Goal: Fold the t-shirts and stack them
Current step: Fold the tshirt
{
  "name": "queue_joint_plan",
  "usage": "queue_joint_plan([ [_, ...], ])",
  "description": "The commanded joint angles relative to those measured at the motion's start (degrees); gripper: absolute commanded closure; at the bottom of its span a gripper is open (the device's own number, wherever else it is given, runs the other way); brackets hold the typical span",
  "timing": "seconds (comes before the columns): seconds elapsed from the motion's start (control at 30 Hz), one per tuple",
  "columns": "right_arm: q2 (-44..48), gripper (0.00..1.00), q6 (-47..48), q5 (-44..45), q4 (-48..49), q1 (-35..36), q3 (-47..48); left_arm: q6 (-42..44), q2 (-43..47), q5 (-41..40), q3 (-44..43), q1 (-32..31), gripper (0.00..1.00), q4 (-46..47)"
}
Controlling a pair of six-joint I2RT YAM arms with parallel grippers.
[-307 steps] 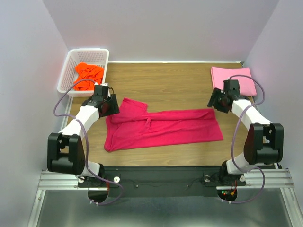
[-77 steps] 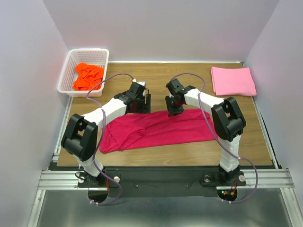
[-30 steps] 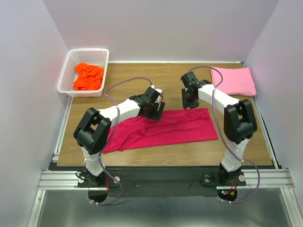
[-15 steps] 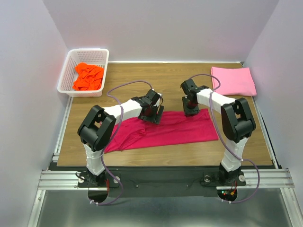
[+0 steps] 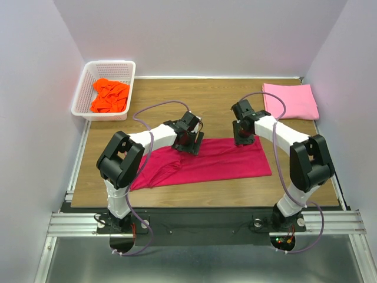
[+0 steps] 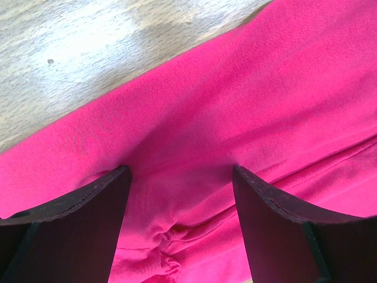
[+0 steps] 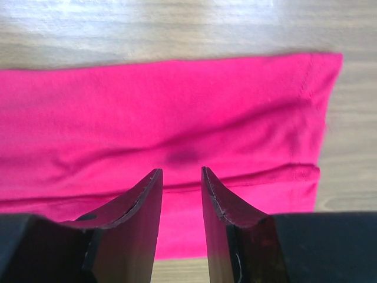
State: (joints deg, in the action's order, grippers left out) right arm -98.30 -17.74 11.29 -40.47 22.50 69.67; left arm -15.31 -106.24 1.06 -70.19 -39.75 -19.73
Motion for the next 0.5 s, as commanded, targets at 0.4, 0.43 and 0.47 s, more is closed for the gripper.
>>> queue_joint_plan([
  [0.4, 3.03, 0.64, -1.51, 1.36, -0.66, -0.70, 0.72, 0.02, 1.91, -0.27, -0.47, -0.16, 0.19, -1.98],
  [0.43, 1.46, 0.63, -0.64, 1.37, -0.66, -0.70, 1.78, 0.02, 1.91, -0.27, -0.47, -0.16, 0.19, -1.98],
  [0.47, 0.58, 0.63, -0.20, 1.45, -0.66, -0.70, 3.87, -0.07, 1.91, -0.10, -0.38, -0.16, 0.19, -1.98],
])
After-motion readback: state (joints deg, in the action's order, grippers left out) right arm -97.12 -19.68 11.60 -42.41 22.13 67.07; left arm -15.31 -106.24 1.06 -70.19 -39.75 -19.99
